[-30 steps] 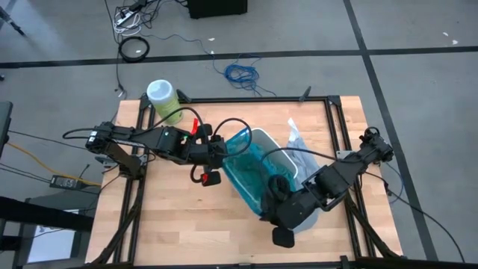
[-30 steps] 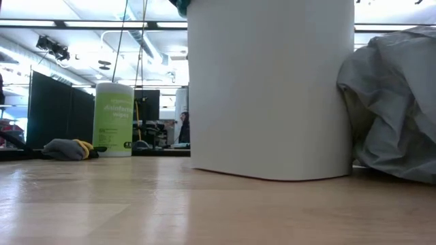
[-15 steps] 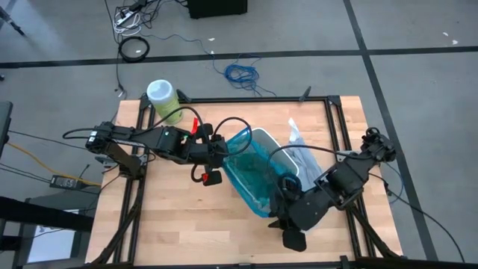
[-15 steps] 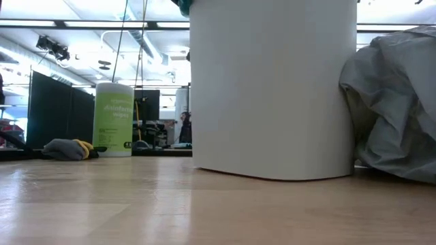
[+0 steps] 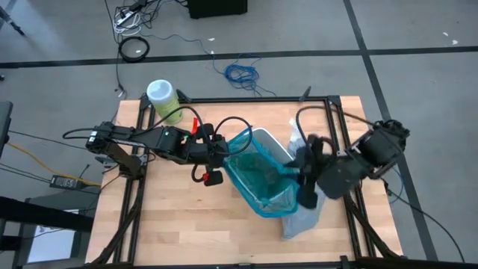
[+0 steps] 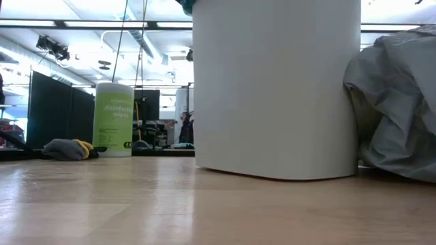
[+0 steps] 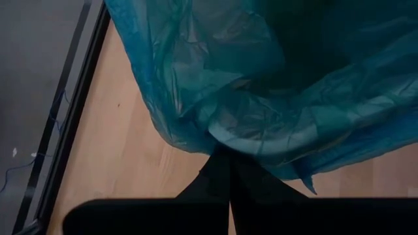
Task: Place trash/remove bag and relplace
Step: Put the new blue trash bag into the trash bin
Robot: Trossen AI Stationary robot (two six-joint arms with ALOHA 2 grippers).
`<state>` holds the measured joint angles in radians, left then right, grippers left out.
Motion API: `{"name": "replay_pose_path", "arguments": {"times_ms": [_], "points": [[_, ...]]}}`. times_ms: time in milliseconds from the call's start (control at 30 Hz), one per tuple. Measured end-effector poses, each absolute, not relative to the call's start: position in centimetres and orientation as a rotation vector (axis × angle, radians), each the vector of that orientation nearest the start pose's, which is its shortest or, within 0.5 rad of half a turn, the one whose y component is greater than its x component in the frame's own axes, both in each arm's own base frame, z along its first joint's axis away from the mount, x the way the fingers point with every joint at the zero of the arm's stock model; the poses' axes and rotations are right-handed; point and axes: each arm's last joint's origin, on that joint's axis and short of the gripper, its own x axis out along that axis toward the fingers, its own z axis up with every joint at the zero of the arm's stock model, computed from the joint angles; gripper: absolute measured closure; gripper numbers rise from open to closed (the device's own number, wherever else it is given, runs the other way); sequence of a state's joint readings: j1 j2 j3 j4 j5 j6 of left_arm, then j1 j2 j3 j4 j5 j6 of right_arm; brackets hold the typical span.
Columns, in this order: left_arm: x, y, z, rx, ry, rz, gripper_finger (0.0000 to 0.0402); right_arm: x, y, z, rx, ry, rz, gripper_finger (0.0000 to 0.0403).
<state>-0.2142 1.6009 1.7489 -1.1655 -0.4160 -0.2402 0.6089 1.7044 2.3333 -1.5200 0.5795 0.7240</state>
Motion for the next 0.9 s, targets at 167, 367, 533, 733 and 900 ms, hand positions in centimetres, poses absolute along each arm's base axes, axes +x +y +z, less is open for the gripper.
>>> {"name": "replay_pose_path", "arguments": {"times_ms": [167, 367, 533, 733, 900], "points": [[30.6, -5.5, 38.3, 0.095, 0.936, 0.298, 0.0400, 24.7, 12.9, 48.0, 0.185, 0.769, -0.262, 0.0284], [30.6, -5.5, 38.3, 0.095, 0.935, 0.298, 0.0400, 26.1, 11.9, 47.2, 0.190, 0.839, -0.260, 0.0283], [30.6, -5.5, 38.3, 0.095, 0.935, 0.298, 0.0400, 26.9, 11.8, 46.7, 0.166, 0.867, -0.242, 0.0282], [30.6, -5.5, 38.3, 0.095, 0.934, 0.299, 0.0400, 27.4, 11.8, 45.9, 0.133, 0.889, -0.266, 0.0285], [30.6, -5.5, 38.3, 0.096, 0.934, 0.299, 0.0400, 27.6, 11.5, 45.8, 0.111, 0.885, -0.287, 0.0292]]}}
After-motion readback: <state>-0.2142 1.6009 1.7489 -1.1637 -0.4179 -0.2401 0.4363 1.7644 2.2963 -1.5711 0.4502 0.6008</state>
